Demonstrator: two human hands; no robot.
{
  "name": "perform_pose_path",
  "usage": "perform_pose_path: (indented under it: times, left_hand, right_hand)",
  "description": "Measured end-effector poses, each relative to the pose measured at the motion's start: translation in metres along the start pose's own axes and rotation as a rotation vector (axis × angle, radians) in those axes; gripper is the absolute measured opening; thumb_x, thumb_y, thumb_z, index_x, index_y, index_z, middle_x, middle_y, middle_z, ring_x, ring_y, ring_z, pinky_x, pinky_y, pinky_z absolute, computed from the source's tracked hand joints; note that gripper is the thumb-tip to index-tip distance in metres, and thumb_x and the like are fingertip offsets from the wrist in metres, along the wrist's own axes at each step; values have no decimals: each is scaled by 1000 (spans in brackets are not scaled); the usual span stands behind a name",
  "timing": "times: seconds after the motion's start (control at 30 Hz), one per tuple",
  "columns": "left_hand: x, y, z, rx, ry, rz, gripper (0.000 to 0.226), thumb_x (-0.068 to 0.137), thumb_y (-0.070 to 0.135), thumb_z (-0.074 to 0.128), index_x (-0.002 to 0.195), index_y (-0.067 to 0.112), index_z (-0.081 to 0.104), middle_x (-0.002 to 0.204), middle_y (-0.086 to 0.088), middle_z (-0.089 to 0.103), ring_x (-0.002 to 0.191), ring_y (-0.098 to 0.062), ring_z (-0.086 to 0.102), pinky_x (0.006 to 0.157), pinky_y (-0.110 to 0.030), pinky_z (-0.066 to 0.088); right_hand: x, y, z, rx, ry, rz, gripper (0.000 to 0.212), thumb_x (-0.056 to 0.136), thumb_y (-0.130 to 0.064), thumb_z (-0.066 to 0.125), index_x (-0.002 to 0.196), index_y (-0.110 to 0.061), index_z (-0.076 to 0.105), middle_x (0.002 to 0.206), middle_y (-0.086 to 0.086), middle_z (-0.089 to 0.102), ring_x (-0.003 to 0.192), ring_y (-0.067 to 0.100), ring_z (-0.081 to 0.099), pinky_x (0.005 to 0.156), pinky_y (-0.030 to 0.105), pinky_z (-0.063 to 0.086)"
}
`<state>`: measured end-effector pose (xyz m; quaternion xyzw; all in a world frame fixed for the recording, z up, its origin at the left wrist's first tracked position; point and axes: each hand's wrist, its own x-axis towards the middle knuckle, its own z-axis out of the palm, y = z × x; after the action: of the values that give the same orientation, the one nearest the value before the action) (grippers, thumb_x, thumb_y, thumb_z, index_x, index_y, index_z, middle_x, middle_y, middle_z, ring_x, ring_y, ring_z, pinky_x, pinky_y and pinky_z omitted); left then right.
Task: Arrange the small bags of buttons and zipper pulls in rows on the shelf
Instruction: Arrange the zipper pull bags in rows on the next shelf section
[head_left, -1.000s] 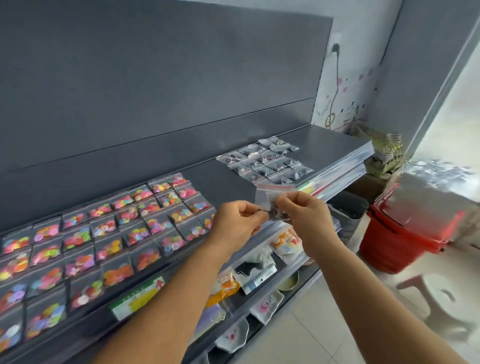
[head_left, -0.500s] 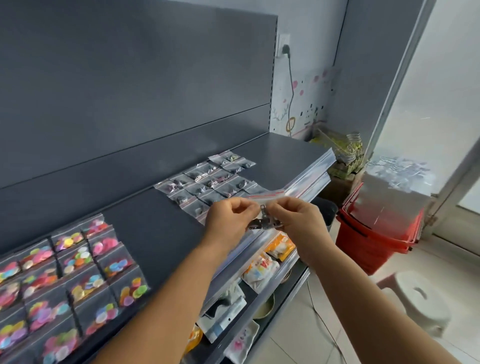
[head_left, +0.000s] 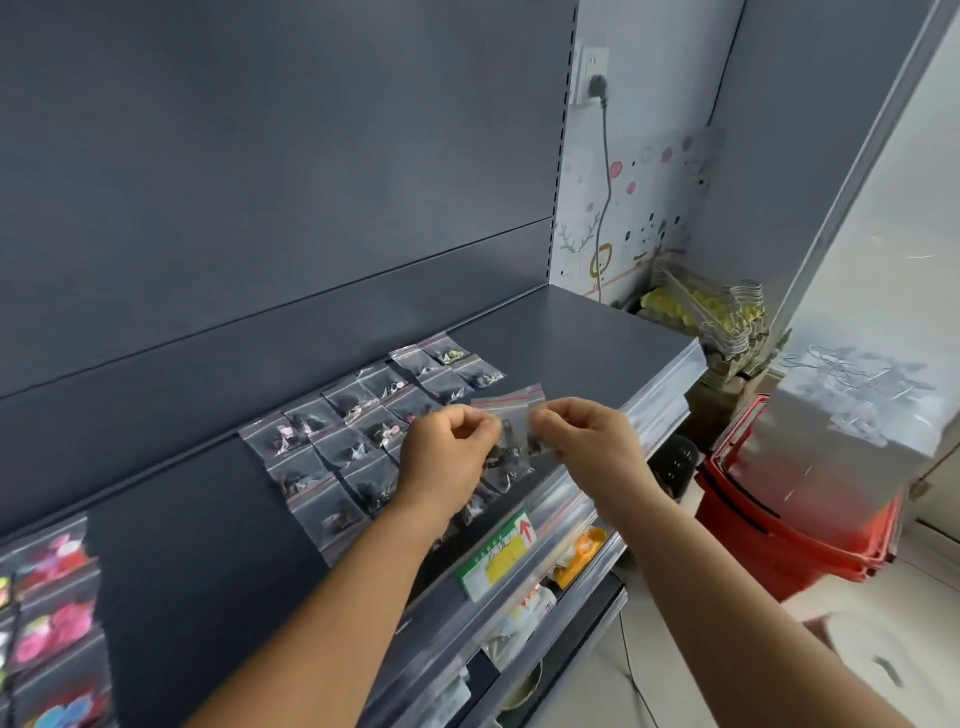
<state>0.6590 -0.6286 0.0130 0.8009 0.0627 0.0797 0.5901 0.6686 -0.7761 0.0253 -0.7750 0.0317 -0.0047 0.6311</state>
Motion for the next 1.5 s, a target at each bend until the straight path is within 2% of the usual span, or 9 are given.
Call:
perform_pose_path:
  times: [0.27,0.5,0.6,0.7,0.8,0.87,1.0,1.13,1.5]
  left_hand:
    - [48,-2,15,56,251,-97,10,85,23,62,77,21,67,75,5,71,76,-16,67,75,-41,58]
    - [80,-7,39,295,384,-174,8,89,22,58,83,22,63,81,8,69,74,-12,64,67,-30,54]
    - [86,-9,55,506,381,-214,2,89,22,54,89,20,54,79,1,67,69,-19,63,56,-29,46]
    - [86,-10,65,643,356,-242,18,90,20,53,108,19,51,85,-4,68,74,-24,62,61,-34,49]
    - [83,-10,69,848,392,-221,44,89,24,59,129,18,42,124,-6,52,108,-26,55,85,-37,48]
    - [79,-9,67,953,434,-135,52,89,26,61,135,19,37,131,-4,41,118,-25,44,93,-34,43]
    - [77,-14,68,1052,230,17,41,96,23,48,137,19,45,136,4,45,123,-19,37,102,-33,34]
    - [73,-19,71,1055,112,-21,29,97,23,45,122,17,60,127,3,56,115,-19,45,96,-34,40]
    - [68,-19,75,1051,142,-35,30,97,28,44,114,16,65,119,4,59,110,-20,47,93,-32,39]
  right_hand:
    - [95,9,-3,-187,-103,-85,19,87,-21,61,70,-18,70,52,-8,59,41,2,43,43,18,36]
    - [165,23,-9,-347,-269,-114,21,82,-16,58,62,-14,66,48,-4,59,41,6,46,50,22,42]
    - [176,32,-9,-398,-372,-111,20,82,-16,58,63,-14,64,50,-4,60,46,11,50,57,27,48]
    - [182,39,-8,-497,-420,-165,9,83,-16,58,79,-18,65,66,-3,64,63,18,58,67,30,49]
    - [185,41,-10,-613,-423,-303,31,85,-17,60,116,-20,60,103,-1,64,94,22,61,79,27,45]
    - [185,42,-12,-651,-447,-422,38,85,-18,60,122,-24,58,114,1,57,101,24,58,78,26,42]
    - [183,44,-14,-711,-553,-595,26,88,-22,59,113,-27,66,116,-3,57,106,23,49,83,30,43]
    - [181,50,-10,-764,-651,-724,15,87,-18,57,95,-18,69,109,-2,62,102,24,52,85,26,37]
    - [183,47,-7,-774,-665,-695,17,87,-20,58,100,-22,68,114,-5,61,104,25,50,84,33,45]
